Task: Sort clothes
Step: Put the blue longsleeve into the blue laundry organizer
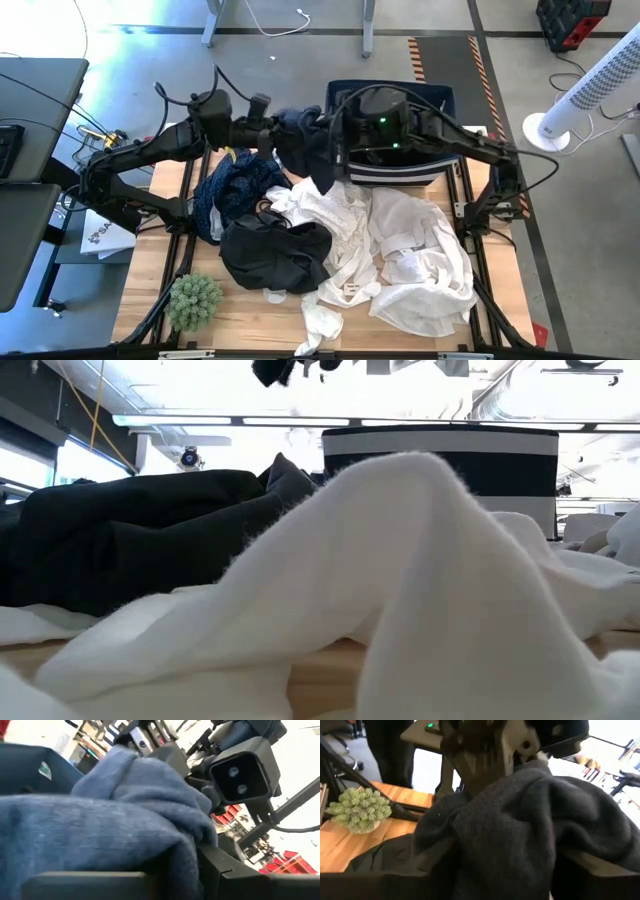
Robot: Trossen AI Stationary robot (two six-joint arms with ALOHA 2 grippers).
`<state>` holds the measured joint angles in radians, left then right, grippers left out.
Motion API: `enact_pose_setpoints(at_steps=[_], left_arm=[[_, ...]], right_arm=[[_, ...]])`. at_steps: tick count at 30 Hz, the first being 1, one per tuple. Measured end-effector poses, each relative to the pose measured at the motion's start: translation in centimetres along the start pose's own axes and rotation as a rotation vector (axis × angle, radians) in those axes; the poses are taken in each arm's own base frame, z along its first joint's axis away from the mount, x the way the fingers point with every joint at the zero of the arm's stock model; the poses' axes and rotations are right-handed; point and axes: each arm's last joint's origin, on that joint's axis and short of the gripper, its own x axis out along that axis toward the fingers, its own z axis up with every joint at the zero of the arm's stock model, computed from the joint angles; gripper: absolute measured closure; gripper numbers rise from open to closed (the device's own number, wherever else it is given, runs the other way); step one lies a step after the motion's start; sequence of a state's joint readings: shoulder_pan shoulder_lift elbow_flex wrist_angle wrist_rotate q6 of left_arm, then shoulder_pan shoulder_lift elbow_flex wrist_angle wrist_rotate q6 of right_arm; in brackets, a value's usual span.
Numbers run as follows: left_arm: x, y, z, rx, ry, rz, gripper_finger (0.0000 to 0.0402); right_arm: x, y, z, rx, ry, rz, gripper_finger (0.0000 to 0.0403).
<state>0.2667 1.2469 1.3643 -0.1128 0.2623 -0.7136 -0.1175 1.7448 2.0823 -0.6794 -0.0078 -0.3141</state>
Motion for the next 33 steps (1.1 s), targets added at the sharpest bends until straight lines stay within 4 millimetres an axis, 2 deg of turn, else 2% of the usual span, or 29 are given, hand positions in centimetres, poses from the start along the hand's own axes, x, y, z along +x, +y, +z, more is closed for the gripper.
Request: enact_pose_setpoints(at_steps=[7,8,10,13,16,20,23,26,30,33], left_arm=[[-0.3,0.3,0.3,-0.024,0.04,-0.038,0.0247],[-0.4,0.5,0.4,-0.026,0.048,-0.039,0.0233],[-0.7,0.8,0.5,-0.032,0.065,-0.019,0.021],[-1.7,1.2,0.4,-0.033,0.106,0.041,0.0189],[-2.4,2.0,0.0,-0.052,0.141,0.145,0.0184],[-3.1,2.5,-0.2,-0.048,0.129,0.262,0.0187],[-3.2,2.6,-0.3,-0.049,0.126,0.296,0.0187],[-3.1,2.7,-0.4,-0.05,0.134,0.31,0.0188],[-3.1,2.7,-0.5,-0.035,0.141,0.317,0.0188],[-3.1,2.7,-0.6,-0.037,0.146,0.323,0.0188]], right_arm=[[0.1,0.0,-0.2,0.001,0.025,-0.022,0.0366],[-0.1,-0.1,-0.2,-0.001,0.033,-0.04,0.0378],[-0.9,-0.2,-0.1,0.007,0.053,-0.095,0.0376],[-3.4,-0.9,0.5,0.021,0.05,-0.208,0.0366],[-6.8,-1.9,1.1,0.032,0.044,-0.331,0.0376],[-10.2,-3.6,0.1,0.064,0.131,-0.432,0.0379],[-12.2,-4.9,-1.5,0.125,0.253,-0.462,0.0376],[-13.1,-6.0,-4.1,0.187,0.457,-0.433,0.0359],[-12.0,-7.9,-8.1,0.329,0.667,-0.328,0.0352],[-10.7,-8.9,-12.0,0.436,0.774,-0.271,0.035]])
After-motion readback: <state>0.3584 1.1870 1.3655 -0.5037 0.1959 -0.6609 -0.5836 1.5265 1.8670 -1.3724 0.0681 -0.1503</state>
